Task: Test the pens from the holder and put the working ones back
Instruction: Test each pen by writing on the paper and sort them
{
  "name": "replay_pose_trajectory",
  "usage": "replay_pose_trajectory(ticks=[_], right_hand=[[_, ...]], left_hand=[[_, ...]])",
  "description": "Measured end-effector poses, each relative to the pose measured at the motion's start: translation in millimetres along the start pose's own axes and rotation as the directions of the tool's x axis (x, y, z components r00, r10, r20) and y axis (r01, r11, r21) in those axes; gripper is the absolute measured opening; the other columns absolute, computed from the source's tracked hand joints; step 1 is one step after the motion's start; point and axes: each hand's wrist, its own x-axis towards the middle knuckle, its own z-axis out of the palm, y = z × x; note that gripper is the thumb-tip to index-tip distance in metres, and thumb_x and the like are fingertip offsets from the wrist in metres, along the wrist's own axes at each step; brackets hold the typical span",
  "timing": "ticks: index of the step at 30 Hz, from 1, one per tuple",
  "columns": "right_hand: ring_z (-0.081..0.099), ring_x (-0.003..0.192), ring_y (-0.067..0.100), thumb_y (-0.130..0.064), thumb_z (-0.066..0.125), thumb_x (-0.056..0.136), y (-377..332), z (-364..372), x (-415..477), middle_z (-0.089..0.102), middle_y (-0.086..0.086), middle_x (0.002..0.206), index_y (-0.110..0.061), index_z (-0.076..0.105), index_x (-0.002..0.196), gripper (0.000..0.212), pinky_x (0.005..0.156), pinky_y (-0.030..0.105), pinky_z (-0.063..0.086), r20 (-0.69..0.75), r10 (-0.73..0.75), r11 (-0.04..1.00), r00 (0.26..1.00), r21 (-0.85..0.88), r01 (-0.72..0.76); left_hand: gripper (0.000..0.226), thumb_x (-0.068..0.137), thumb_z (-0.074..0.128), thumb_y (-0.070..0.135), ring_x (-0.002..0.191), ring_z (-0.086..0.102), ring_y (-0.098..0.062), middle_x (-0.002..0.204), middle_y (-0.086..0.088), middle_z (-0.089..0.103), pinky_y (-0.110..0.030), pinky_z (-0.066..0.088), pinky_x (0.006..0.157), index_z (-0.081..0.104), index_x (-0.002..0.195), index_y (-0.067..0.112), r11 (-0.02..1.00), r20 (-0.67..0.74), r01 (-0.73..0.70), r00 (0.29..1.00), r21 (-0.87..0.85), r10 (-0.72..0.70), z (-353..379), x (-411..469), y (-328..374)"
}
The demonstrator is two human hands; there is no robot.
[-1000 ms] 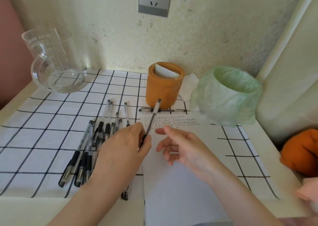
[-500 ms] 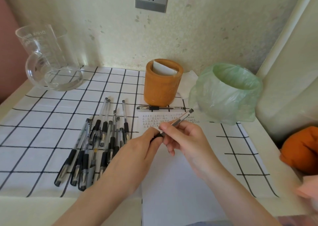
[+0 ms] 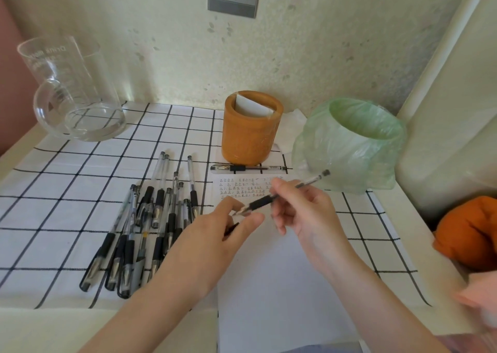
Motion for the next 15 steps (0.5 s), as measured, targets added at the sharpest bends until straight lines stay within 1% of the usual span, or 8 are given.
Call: replay_pose_trajectory(ticks=[3, 5, 6, 9, 10, 12, 13, 15], right_hand=[[0.048, 0.042, 0.019, -0.011, 0.061, 0.088, -5.4, -14.0, 13.1, 0.053, 0.007, 0.052, -0.007, 0.057, 0.070, 0.019, 0.039, 0.023, 0.035, -0.156, -0.020, 0.995, 0.988, 0.097, 0.035], [0.048, 0.043, 0.017, -0.008, 0.066, 0.084, -5.7, -20.7, 21.4, 0.050, 0.003, 0.053, -0.010, 0.056, 0.072, 0.016, 0.040, 0.024, 0.036, -0.199, -0.024, 0.994, 0.980, 0.098, 0.044], [0.048, 0.044, 0.016, -0.007, 0.067, 0.083, -3.7, -22.3, 25.9, 0.048, 0.001, 0.051, -0.012, 0.054, 0.073, 0.018, 0.041, 0.025, 0.037, -0.209, -0.020, 0.995, 0.978, 0.090, 0.039], [0.049, 0.043, 0.017, -0.003, 0.060, 0.088, 5.9, -23.1, 37.7, 0.042, -0.003, 0.045, -0.012, 0.054, 0.081, 0.013, 0.045, 0.027, 0.037, -0.227, -0.036, 0.998, 0.973, 0.040, 0.046], [0.053, 0.043, 0.019, -0.002, 0.055, 0.090, 7.5, -22.8, 40.3, 0.046, -0.002, 0.044, -0.010, 0.058, 0.087, 0.009, 0.044, 0.026, 0.038, -0.230, -0.061, 0.998, 0.971, -0.005, 0.062], [0.063, 0.051, 0.022, -0.004, 0.049, 0.092, 10.5, -24.2, 44.9, 0.058, 0.003, 0.049, -0.007, 0.065, 0.095, 0.017, 0.041, 0.024, 0.038, -0.201, -0.123, 0.988, 0.972, -0.121, 0.099], [0.066, 0.053, 0.022, -0.007, 0.050, 0.093, 11.8, -24.5, 46.6, 0.062, 0.004, 0.052, -0.005, 0.068, 0.092, 0.018, 0.040, 0.023, 0.035, -0.183, -0.144, 0.979, 0.972, -0.168, 0.114], [0.062, 0.049, 0.018, -0.017, 0.060, 0.091, 16.1, -24.9, 49.7, 0.063, 0.005, 0.052, 0.001, 0.067, 0.082, 0.021, 0.039, 0.022, 0.030, -0.175, -0.166, 0.963, 0.971, -0.241, 0.121]], left_hand=[[0.018, 0.096, 0.033, 0.037, 0.057, 0.045, -0.004, 0.059, 0.008, 0.045, -0.019, 0.036, 0.056, 0.047, 0.106, 0.031, 0.997, -0.008, -0.012, 1.000, 0.078, 0.013, 0.5, -0.7, -3.7], [0.025, 0.099, 0.026, 0.025, 0.076, 0.047, 0.001, 0.085, 0.011, 0.053, -0.014, 0.036, 0.068, 0.042, 0.117, 0.033, 0.992, 0.019, -0.044, 0.999, 0.121, 0.042, 2.6, -1.3, -6.7], [0.027, 0.100, 0.025, 0.023, 0.080, 0.047, -0.001, 0.093, 0.011, 0.052, -0.014, 0.036, 0.070, 0.038, 0.121, 0.034, 0.986, 0.045, -0.057, 0.998, 0.154, 0.051, 4.1, -1.5, -8.0], [0.036, 0.099, 0.030, 0.015, 0.076, 0.049, -0.004, 0.092, 0.015, 0.045, -0.017, 0.043, 0.069, 0.030, 0.130, 0.035, 0.963, 0.135, -0.120, 0.987, 0.242, 0.089, 8.4, -1.4, -11.3], [0.040, 0.099, 0.032, 0.015, 0.078, 0.049, -0.003, 0.097, 0.016, 0.046, -0.020, 0.045, 0.072, 0.028, 0.132, 0.036, 0.950, 0.156, -0.144, 0.982, 0.276, 0.104, 9.2, -0.8, -12.5], [0.038, 0.100, 0.032, 0.021, 0.084, 0.050, -0.003, 0.108, 0.015, 0.047, -0.022, 0.045, 0.075, 0.029, 0.134, 0.036, 0.921, 0.172, -0.190, 0.975, 0.341, 0.138, 9.0, 0.6, -15.6], [0.037, 0.100, 0.031, 0.023, 0.087, 0.052, -0.005, 0.109, 0.014, 0.047, -0.023, 0.045, 0.074, 0.031, 0.135, 0.037, 0.909, 0.177, -0.212, 0.972, 0.358, 0.156, 9.1, 1.4, -17.5], [0.038, 0.100, 0.030, 0.024, 0.092, 0.055, -0.009, 0.108, 0.012, 0.047, -0.023, 0.042, 0.070, 0.033, 0.136, 0.037, 0.890, 0.187, -0.248, 0.964, 0.382, 0.188, 10.3, 1.9, -20.1]])
